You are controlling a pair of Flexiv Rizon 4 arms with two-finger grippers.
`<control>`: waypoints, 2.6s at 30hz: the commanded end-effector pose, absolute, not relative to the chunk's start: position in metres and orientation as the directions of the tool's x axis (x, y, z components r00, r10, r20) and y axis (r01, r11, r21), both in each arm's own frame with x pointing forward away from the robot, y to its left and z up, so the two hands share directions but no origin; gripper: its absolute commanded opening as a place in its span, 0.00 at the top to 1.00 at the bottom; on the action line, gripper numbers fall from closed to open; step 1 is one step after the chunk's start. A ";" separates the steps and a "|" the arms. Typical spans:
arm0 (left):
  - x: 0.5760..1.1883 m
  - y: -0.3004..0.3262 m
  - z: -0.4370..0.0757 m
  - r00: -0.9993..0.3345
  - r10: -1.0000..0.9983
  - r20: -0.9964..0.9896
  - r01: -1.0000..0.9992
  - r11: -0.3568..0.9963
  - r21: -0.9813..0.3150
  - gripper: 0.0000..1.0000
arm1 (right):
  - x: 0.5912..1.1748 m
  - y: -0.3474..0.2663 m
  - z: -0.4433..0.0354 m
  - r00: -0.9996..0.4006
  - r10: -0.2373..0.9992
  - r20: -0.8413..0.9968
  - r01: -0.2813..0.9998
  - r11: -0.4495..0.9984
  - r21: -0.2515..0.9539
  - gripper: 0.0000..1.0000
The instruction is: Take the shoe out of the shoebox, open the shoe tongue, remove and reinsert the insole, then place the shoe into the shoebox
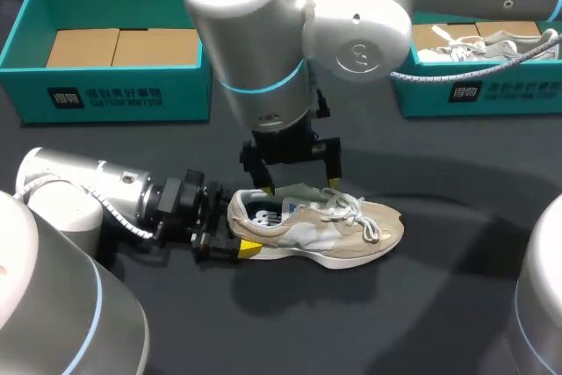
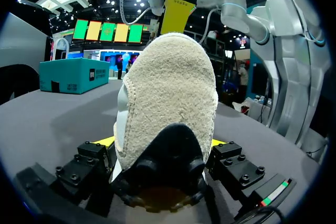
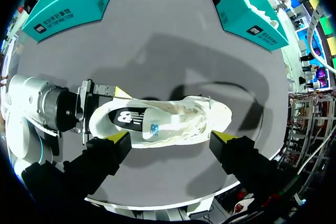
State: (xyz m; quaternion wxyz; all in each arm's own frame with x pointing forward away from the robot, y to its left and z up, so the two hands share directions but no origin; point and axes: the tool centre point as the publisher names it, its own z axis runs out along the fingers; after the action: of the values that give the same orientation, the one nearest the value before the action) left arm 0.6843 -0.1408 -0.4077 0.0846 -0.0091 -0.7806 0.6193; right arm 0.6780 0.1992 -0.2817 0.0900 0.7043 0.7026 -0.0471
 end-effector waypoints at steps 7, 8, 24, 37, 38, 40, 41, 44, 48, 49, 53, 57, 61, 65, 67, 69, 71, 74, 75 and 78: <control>0.684 -0.139 -0.410 -0.986 0.117 0.120 -0.091 0.232 -0.968 1.00 | 0.666 0.226 -0.313 0.197 0.885 -0.422 0.980 -0.162 0.118 0.00; 0.684 -0.139 -0.410 -0.986 0.117 0.120 -0.091 0.232 -0.968 1.00 | 0.665 0.226 -0.315 0.201 0.883 -0.424 0.979 -0.165 0.119 0.00; 0.684 -0.139 -0.410 -0.986 0.117 0.120 -0.091 0.232 -0.968 1.00 | 0.674 0.210 -0.338 0.312 0.835 -0.454 0.949 -0.250 0.193 0.00; 0.684 -0.139 -0.410 -0.986 0.117 0.120 -0.091 0.232 -0.968 1.00 | 0.681 0.190 -0.344 0.415 0.791 -0.450 0.908 -0.327 0.263 0.00; 0.684 -0.139 -0.410 -0.986 0.117 0.120 -0.091 0.232 -0.968 1.00 | 0.681 0.188 -0.343 0.425 0.787 -0.448 0.903 -0.335 0.269 0.00; 0.684 -0.139 -0.410 -0.986 0.117 0.120 -0.091 0.232 -0.968 1.00 | 0.682 0.185 -0.343 0.437 0.783 -0.443 0.897 -0.343 0.278 0.00; 0.684 -0.139 -0.410 -0.986 0.117 0.120 -0.091 0.232 -0.968 1.00 | 0.682 0.183 -0.343 0.442 0.780 -0.443 0.895 -0.347 0.281 0.00; 0.684 -0.139 -0.410 -0.986 0.117 0.120 -0.091 0.232 -0.968 1.00 | 0.682 0.178 -0.341 0.458 0.774 -0.437 0.887 -0.362 0.287 0.00; 0.684 -0.139 -0.410 -0.986 0.117 0.120 -0.091 0.232 -0.968 1.00 | 0.681 0.175 -0.334 0.477 0.766 -0.431 0.877 -0.377 0.300 0.00; 0.684 -0.139 -0.410 -0.986 0.117 0.120 -0.091 0.232 -0.968 1.00 | 0.681 0.174 -0.331 0.481 0.764 -0.430 0.874 -0.380 0.303 0.00; 0.684 -0.139 -0.410 -0.986 0.117 0.120 -0.091 0.232 -0.968 1.00 | 0.682 0.169 -0.324 0.494 0.756 -0.429 0.867 -0.394 0.304 0.00; 0.684 -0.139 -0.410 -0.986 0.117 0.120 -0.091 0.232 -0.968 1.00 | 0.682 0.161 -0.321 0.505 0.750 -0.427 0.862 -0.420 0.283 0.00; 0.684 -0.139 -0.410 -0.986 0.117 0.120 -0.091 0.232 -0.968 1.00 | 0.683 0.155 -0.319 0.504 0.758 -0.414 0.864 -0.435 0.254 0.03; 0.684 -0.139 -0.410 -0.986 0.117 0.120 -0.091 0.232 -0.968 1.00 | 0.682 0.155 -0.322 0.498 0.770 -0.399 0.867 -0.444 0.224 0.16; 0.684 -0.139 -0.410 -0.986 0.117 0.120 -0.091 0.232 -0.968 1.00 | 0.681 0.155 -0.324 0.498 0.773 -0.392 0.867 -0.451 0.214 0.29; 0.684 -0.139 -0.410 -0.986 0.117 0.120 -0.091 0.232 -0.968 1.00 | 0.679 0.154 -0.323 0.503 0.773 -0.386 0.864 -0.459 0.207 0.33; 0.684 -0.139 -0.410 -0.986 0.117 0.120 -0.091 0.232 -0.968 1.00 | 0.678 0.152 -0.320 0.504 0.774 -0.384 0.864 -0.461 0.204 0.41; 0.684 -0.139 -0.410 -0.986 0.117 0.120 -0.091 0.232 -0.968 1.00 | 0.676 0.151 -0.314 0.502 0.776 -0.383 0.865 -0.462 0.197 0.42; 0.684 -0.139 -0.410 -0.986 0.117 0.120 -0.091 0.232 -0.968 1.00 | 0.676 0.151 -0.313 0.496 0.779 -0.384 0.868 -0.461 0.187 0.41; 0.684 -0.139 -0.410 -0.986 0.117 0.120 -0.091 0.232 -0.968 1.00 | 0.675 0.155 -0.314 0.472 0.795 -0.380 0.880 -0.453 0.145 0.41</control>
State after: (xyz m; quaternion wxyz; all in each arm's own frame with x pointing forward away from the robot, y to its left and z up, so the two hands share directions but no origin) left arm 0.6843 -0.1407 -0.4076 0.0846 -0.0092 -0.7806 0.6192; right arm 0.6785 0.1565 -0.3135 0.1342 0.6976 0.6827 -0.1711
